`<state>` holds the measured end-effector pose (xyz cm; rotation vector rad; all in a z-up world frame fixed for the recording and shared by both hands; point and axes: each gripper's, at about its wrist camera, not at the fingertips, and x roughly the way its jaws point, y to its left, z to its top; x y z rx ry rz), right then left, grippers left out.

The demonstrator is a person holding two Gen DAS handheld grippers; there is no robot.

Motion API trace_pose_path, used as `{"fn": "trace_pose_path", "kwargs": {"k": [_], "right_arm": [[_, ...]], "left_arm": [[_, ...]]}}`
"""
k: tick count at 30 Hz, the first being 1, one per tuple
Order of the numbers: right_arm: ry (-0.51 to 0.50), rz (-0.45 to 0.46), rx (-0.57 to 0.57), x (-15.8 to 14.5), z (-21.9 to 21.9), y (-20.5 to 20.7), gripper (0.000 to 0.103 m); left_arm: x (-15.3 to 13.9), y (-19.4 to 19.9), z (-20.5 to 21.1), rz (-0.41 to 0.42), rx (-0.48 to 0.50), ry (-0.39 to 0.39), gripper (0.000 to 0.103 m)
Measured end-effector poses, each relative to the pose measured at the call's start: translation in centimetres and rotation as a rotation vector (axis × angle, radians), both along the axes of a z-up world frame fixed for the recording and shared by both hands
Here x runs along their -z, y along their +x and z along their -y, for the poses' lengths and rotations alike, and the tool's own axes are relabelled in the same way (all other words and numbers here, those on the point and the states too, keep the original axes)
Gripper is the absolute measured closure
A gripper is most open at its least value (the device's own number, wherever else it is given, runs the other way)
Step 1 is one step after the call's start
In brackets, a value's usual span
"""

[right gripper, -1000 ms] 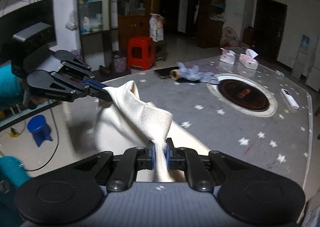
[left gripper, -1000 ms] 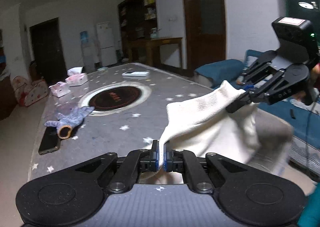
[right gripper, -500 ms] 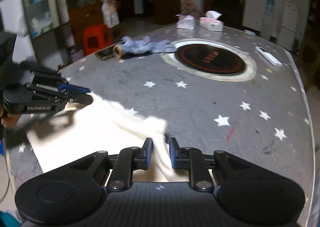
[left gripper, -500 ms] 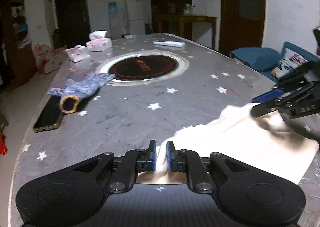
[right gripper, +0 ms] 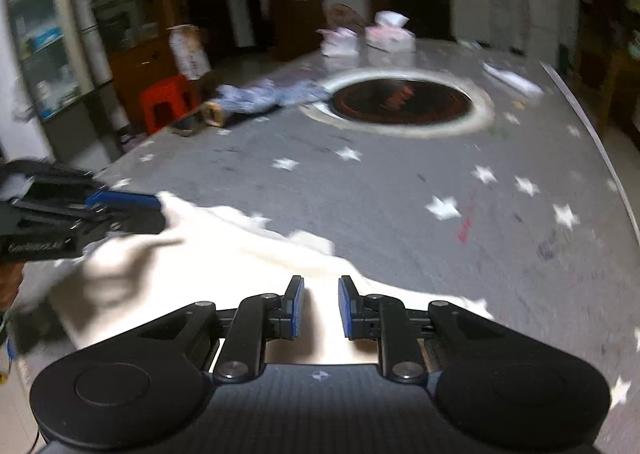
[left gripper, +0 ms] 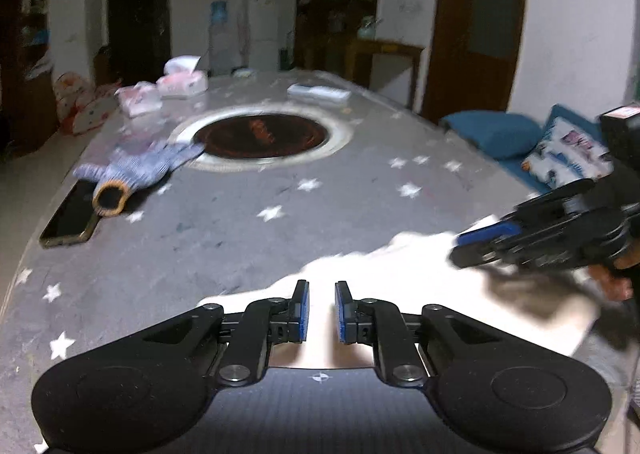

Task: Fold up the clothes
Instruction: 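Lay the folded half onto the sweatshirt and open both grippers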

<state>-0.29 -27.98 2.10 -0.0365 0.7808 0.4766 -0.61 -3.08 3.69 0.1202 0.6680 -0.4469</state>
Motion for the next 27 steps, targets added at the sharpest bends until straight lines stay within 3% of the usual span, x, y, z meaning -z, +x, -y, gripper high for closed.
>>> {"fn": "trace_pose_path", "kwargs": {"k": [3, 7, 12, 18, 27], "right_arm": [[0.011, -0.008, 0.027, 0.0, 0.8, 0.2, 0.086], [0.018, 0.014, 0.031, -1.0, 0.9, 0.0, 0.086], [0.038, 0.022, -0.028, -1.3, -1.7, 0.8, 0.086], [-0.01, -0.004, -0.012, -0.4, -3.6, 2.0, 0.086], [0.012, 0.007, -0.061, -1.9, -0.8, -2.1, 0.085]], "left_arm": [[1.0, 1.1, -0.9, -0.042, -0.039, 0.027, 0.088], [0.1, 0.5, -0.7, -0.029, -0.016, -0.015, 0.088], [-0.6, 0.9, 1.7, -0.012, 0.044, -0.033, 0.088], [0.9, 3.0, 2.8, -0.077, 0.027, -0.021, 0.088], [1.0, 2.9, 2.7, -0.057, 0.017, -0.013, 0.087]]}}
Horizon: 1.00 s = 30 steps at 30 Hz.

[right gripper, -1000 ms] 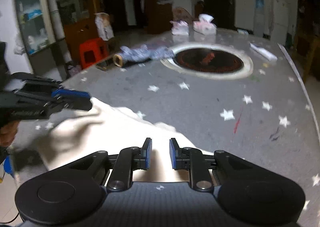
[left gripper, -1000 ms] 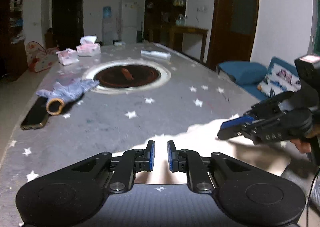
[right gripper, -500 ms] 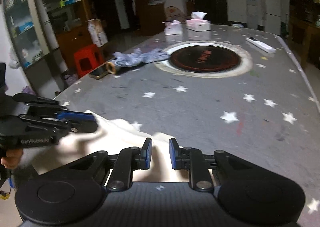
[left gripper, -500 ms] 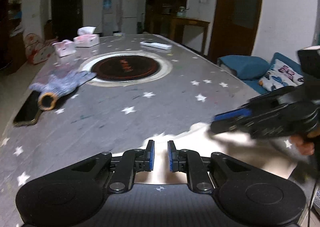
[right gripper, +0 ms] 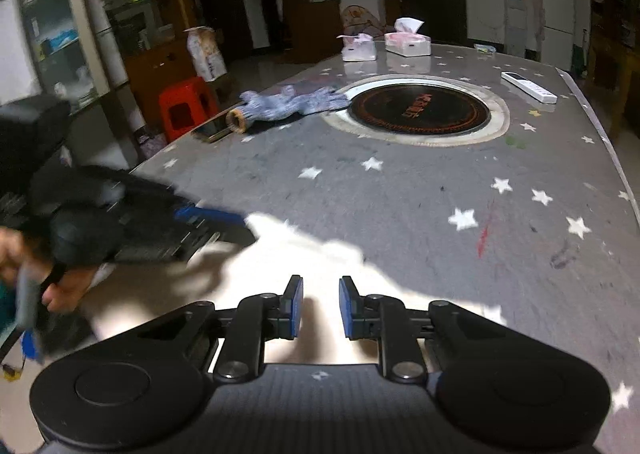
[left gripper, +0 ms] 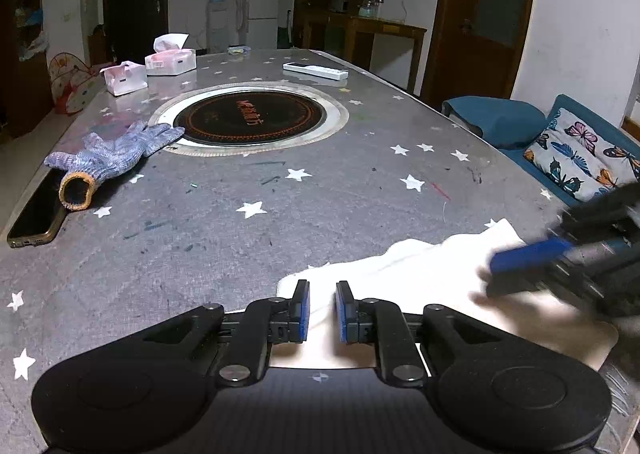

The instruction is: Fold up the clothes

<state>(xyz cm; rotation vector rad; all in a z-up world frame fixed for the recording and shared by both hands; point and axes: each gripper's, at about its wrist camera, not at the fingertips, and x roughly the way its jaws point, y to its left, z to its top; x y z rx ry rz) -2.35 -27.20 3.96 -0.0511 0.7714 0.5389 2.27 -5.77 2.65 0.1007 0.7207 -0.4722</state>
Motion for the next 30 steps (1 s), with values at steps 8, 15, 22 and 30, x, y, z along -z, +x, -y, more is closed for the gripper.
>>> {"fn": "trace_pose_path", "kwargs": {"k": [8, 15, 22, 30], "right_arm": [[0.002, 0.0, 0.018, 0.8, 1.9, -4.3, 0.085], [0.04, 0.039, -0.006, -0.1, 2.2, -6.0, 0.085], [0.013, 0.037, 0.001, 0.9, 2.3, -6.6, 0.085], [-0.013, 0.043, -0.029, 1.2, 1.7, -7.1, 0.083]], "left_arm": [[-0.9, -1.0, -0.4, 0.03, -0.022, -0.003, 0.086], [-2.7, -6.8, -1.7, 0.072, 0.022, -0.057, 0.086], [-0.6, -9.8, -3.2, 0.022, -0.016, -0.04, 0.086], [0.0, -9.8, -5.2, -0.01, -0.062, -0.129, 0.086]]}}
